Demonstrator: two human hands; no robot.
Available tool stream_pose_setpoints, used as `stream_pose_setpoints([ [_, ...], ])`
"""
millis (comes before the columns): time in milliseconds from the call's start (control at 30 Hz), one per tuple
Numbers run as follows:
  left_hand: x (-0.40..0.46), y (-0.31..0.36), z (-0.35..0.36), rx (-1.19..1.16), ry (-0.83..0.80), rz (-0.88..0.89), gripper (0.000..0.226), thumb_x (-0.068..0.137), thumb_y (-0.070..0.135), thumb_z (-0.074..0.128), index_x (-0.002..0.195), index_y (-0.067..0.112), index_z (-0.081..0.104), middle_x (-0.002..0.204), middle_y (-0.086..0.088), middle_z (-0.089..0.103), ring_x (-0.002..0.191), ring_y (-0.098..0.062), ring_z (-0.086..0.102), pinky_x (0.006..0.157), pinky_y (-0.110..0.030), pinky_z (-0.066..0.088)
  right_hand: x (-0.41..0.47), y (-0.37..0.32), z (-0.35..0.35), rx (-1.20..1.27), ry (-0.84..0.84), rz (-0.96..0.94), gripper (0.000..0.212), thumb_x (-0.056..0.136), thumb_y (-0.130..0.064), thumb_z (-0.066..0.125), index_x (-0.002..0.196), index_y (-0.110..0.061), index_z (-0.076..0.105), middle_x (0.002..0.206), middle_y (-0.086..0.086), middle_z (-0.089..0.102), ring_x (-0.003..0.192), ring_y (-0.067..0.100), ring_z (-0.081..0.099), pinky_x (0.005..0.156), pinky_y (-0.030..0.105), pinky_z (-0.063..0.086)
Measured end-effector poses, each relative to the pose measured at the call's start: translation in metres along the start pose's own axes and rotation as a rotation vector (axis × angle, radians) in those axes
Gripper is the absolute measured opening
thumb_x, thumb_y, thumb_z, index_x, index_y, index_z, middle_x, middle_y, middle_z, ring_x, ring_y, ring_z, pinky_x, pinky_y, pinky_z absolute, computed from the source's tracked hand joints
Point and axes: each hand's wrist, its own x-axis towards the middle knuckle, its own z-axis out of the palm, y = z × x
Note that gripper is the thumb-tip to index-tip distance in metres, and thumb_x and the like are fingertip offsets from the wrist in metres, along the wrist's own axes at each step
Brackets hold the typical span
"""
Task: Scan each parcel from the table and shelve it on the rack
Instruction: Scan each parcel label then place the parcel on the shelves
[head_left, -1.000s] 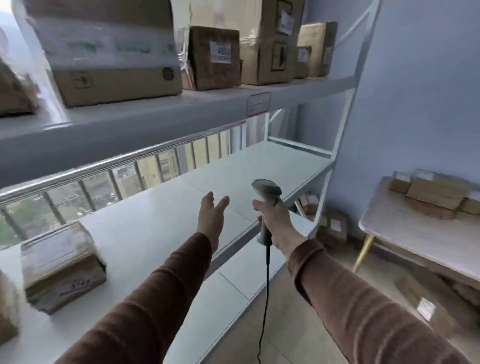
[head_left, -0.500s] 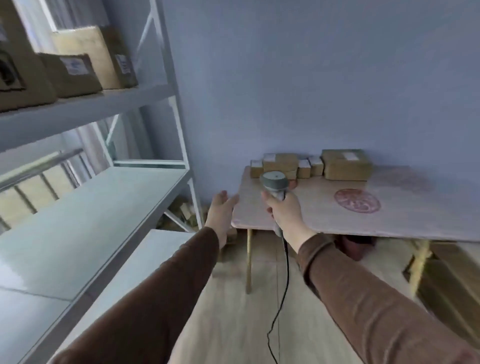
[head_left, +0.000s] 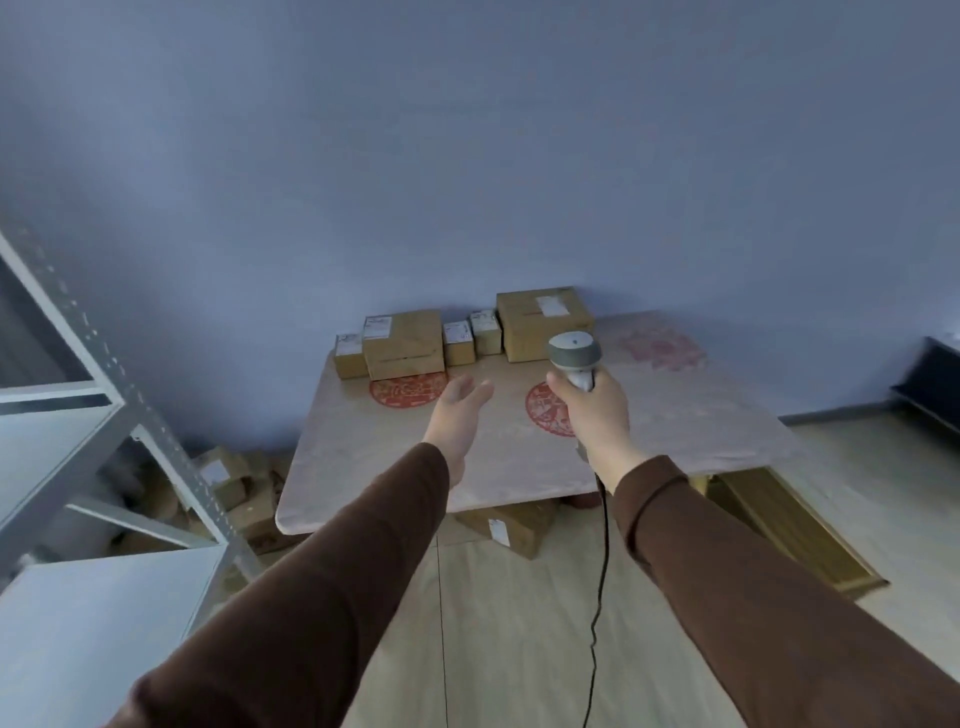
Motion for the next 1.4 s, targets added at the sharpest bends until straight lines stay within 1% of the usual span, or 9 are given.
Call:
stream_pose_setpoints([
  [167, 0.075, -0.006, 0.038, 0.045, -0.09, -0.016, 0.059, 0.108, 0.014, 0.047, 0.164, 0.014, 0.028, 0.168, -0.004, 0.031, 0.153, -0.019, 0.03, 0.108, -0.028, 0.024, 0.072, 0.03, -0.016, -0.094, 0.074, -0.003, 0.029, 0.091, -0.049, 0.07, 0.109, -0.027, 0.067, 0.098, -0.005, 0.074, 0.093, 0.022, 0.071, 0.08, 0.043, 0.058],
  [300, 0.15, -0.005, 0.056, 0.022, -0.116, -0.019, 0.063, 0.107, 0.025, 0.052, 0.164, 0.016, 0.025, 0.167, -0.003, 0.035, 0.152, -0.019, 0.032, 0.109, -0.029, 0.024, 0.139, 0.044, -0.016, -0.171, 0.115, -0.004, 0.033, 0.086, -0.065, 0.064, 0.102, -0.036, 0.063, 0.091, -0.009, 0.073, 0.083, 0.022, 0.073, 0.074, 0.042, 0.058],
  [400, 0.214, -0.005, 0.063, 0.07, -0.144, -0.016, 0.058, 0.108, 0.012, 0.044, 0.163, 0.013, 0.028, 0.167, -0.003, 0.031, 0.153, -0.019, 0.03, 0.108, -0.029, 0.024, 0.192, 0.046, -0.008, -0.231, 0.142, -0.038, 0.031, 0.088, -0.066, 0.06, 0.098, -0.037, 0.061, 0.087, -0.01, 0.072, 0.078, 0.019, 0.073, 0.068, 0.038, 0.056],
  [533, 0.291, -0.003, 0.069, 0.133, -0.17, -0.025, 0.056, 0.107, 0.001, 0.033, 0.162, 0.01, 0.03, 0.17, -0.002, 0.025, 0.154, -0.018, 0.027, 0.11, -0.029, 0.023, 0.256, 0.054, 0.002, -0.251, 0.135, -0.028, 0.032, 0.087, -0.069, 0.058, 0.097, -0.039, 0.062, 0.085, -0.011, 0.074, 0.078, 0.015, 0.073, 0.07, 0.045, 0.061],
  [700, 0.359, -0.006, 0.081, 0.071, -0.135, -0.078, 0.057, 0.108, 0.008, 0.041, 0.163, 0.014, 0.029, 0.167, -0.005, 0.032, 0.152, -0.021, 0.032, 0.106, -0.029, 0.023, 0.317, 0.073, 0.014, -0.234, 0.124, 0.011, 0.025, 0.092, -0.06, 0.062, 0.093, -0.035, 0.062, 0.074, -0.006, 0.072, 0.07, 0.016, 0.071, 0.067, 0.041, 0.058],
  [833, 0.405, -0.015, 0.091, 0.011, -0.099, -0.145, 0.059, 0.107, 0.019, 0.049, 0.163, 0.017, 0.03, 0.165, -0.007, 0.036, 0.15, -0.023, 0.034, 0.108, -0.031, 0.024, 0.371, 0.099, 0.027, -0.192, 0.095, 0.07, 0.029, 0.087, -0.054, 0.072, 0.09, -0.026, 0.065, 0.076, -0.006, 0.068, 0.069, 0.016, 0.065, 0.063, 0.029, 0.044],
  [933, 0.438, -0.025, 0.1, -0.015, -0.065, -0.192, 0.063, 0.106, 0.026, 0.054, 0.164, 0.019, 0.028, 0.165, -0.007, 0.036, 0.15, -0.024, 0.034, 0.117, -0.037, 0.024, 0.414, 0.125, 0.034, -0.173, 0.061, 0.122, 0.023, 0.089, -0.042, 0.073, 0.081, -0.025, 0.059, 0.07, -0.003, 0.064, 0.064, 0.019, 0.059, 0.062, 0.03, 0.041],
  [1033, 0.474, -0.036, 0.112, -0.027, -0.028, -0.225, 0.065, 0.105, 0.03, 0.057, 0.163, 0.02, 0.028, 0.165, -0.007, 0.036, 0.15, -0.024, 0.035, 0.111, -0.034, 0.026, 0.458, 0.153, 0.036, -0.14, 0.046, 0.171, 0.019, 0.092, -0.032, 0.072, 0.079, -0.027, 0.059, 0.068, -0.002, 0.062, 0.061, 0.018, 0.056, 0.059, 0.027, 0.038],
  [1400, 0.597, -0.08, 0.16, 0.019, 0.13, -0.327, 0.062, 0.109, 0.027, 0.049, 0.165, 0.02, 0.023, 0.17, -0.001, 0.027, 0.154, -0.022, 0.031, 0.118, -0.036, 0.027, 0.603, 0.251, 0.035, -0.008, 0.016, 0.313, 0.012, 0.09, -0.024, 0.075, 0.09, -0.02, 0.064, 0.083, 0.0, 0.067, 0.079, 0.02, 0.063, 0.075, 0.036, 0.05],
])
